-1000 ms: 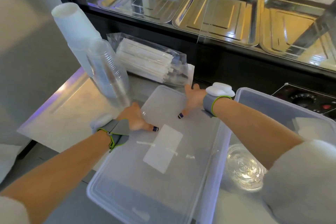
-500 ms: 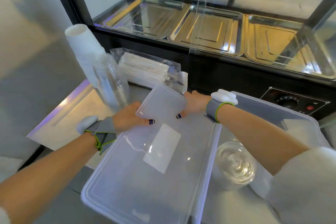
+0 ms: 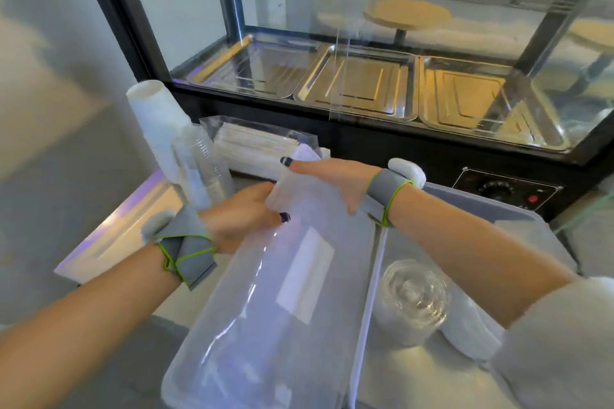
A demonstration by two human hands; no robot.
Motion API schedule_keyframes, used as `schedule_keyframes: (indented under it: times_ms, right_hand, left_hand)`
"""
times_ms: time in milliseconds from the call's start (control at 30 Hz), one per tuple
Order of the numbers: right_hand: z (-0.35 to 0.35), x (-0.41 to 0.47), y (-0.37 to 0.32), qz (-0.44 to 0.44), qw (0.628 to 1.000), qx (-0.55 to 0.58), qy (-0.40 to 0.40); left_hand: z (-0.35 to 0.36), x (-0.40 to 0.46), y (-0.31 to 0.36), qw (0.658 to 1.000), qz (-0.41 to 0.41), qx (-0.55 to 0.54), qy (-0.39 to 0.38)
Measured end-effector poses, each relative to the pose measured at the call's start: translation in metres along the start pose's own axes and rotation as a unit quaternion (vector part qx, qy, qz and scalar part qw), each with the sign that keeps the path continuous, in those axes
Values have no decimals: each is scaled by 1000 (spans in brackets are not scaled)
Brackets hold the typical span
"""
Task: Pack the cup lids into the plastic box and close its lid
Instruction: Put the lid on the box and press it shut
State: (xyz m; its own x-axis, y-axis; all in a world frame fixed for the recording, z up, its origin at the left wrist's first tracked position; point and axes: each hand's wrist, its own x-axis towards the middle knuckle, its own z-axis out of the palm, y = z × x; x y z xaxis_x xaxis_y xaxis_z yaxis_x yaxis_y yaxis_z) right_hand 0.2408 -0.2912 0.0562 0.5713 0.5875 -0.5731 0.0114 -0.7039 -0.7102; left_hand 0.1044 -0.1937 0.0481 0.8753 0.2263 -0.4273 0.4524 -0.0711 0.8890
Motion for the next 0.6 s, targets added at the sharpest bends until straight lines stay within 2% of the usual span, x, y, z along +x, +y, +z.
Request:
schedule_keyframes:
  times_ms: [100,167,333,400,467,533,600]
  right_hand:
    - [7,-9,-12,-29,996,76,35]
    - [10,-18,-18,-36,990,108,79]
    - [-3,-42,-21,-11,982,170,83]
    - [-14,-55,-17,-16,984,156,82]
    - [-20,-61,-15,-7,979,191,64]
    - [-29,-68,-7,-28,976,196,93]
    - [-35,-74,-2,-41,981,153,110]
  left_hand:
    - [10,-3,14,999,41,3,-28]
    - [19,-6,23,997,67,42,-18]
    - [49,-15,45,992,115,44,-10]
    - [66,-17,51,992,120,44,-14]
    - [79,-19,54,992,116,39,-23]
    - [91,-17,53,993,108,39,-35]
    - [100,-17,53,993,104,38,-47]
